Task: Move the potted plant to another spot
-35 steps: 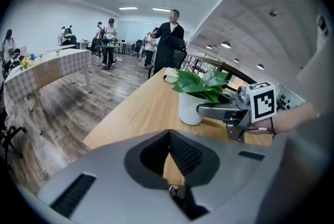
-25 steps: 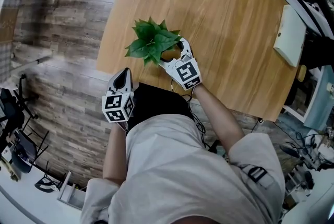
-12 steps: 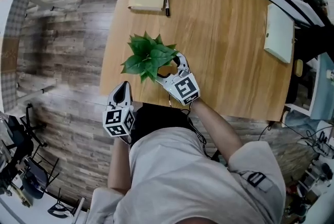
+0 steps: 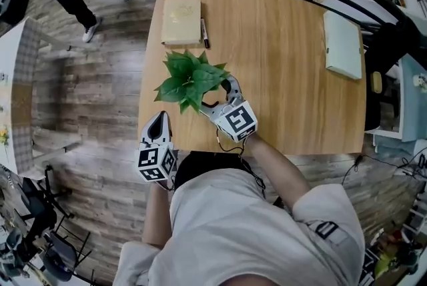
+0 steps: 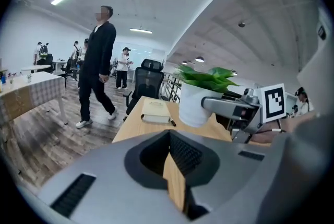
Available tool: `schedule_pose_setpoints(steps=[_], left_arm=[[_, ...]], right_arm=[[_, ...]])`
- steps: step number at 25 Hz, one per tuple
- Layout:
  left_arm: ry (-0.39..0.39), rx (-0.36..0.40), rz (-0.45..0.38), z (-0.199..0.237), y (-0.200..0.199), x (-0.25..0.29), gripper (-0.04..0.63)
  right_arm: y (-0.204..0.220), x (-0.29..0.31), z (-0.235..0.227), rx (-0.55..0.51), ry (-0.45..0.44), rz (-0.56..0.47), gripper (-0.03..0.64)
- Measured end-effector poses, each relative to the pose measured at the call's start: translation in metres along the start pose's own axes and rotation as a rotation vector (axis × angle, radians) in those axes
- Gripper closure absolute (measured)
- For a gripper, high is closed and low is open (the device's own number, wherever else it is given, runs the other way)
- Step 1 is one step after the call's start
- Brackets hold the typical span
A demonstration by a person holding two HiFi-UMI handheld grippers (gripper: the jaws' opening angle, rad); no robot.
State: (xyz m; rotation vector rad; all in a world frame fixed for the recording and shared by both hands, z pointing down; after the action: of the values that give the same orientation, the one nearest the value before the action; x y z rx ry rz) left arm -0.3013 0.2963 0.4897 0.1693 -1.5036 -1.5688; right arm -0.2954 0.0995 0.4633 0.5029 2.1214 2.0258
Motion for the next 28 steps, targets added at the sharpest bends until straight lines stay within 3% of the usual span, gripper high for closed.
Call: schedule_pose_setpoints(steps=[9,16,28], left_arm=[[0.118,0.086,-0.077,-0.006,-0.05,0.019,0.583],[0.266,0.128,-0.081,-0.021,-0.075,0.046,0.583],[0.488,0.194,-0.047,-0.102,-0.073,0.081,0.583]], right_arm=[[-0.042,-0.008,-0.017,-0.04,0.127,-0.065,0.179],[-0.062,-0.032,-0.035,-0.048,0.286,-0.093,0.179],[-0.069,-0.123,-0.06,-0.045,0.513,-0.097,0.179]])
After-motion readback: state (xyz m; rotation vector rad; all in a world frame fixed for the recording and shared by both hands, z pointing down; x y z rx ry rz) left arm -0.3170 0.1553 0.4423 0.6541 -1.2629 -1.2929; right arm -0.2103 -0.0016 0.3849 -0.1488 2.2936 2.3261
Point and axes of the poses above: the fingertips, and each gripper's own axes: x forward along the fingers, z to its left, y out of its underside, the point moved 6 cm from there along -x, backward along the fingers
